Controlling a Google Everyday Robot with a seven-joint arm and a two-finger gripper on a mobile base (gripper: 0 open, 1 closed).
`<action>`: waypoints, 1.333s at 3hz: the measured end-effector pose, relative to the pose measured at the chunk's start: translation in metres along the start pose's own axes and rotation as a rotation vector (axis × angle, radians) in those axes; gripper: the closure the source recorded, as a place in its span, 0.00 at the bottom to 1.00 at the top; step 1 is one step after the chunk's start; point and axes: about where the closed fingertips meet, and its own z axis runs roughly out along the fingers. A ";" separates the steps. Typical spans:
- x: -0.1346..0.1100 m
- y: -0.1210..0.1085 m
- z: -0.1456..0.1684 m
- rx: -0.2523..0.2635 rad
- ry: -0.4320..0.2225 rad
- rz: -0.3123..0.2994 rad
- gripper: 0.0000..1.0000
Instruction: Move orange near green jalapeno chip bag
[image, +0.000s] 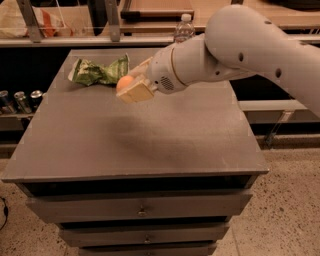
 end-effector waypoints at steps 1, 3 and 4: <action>-0.009 -0.020 0.023 0.057 -0.013 0.010 1.00; -0.019 -0.040 0.074 0.124 -0.034 0.038 1.00; -0.021 -0.051 0.096 0.148 -0.047 0.044 1.00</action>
Offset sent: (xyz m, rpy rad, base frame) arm 0.0759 0.0549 -0.0169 0.0475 -0.0623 -0.1535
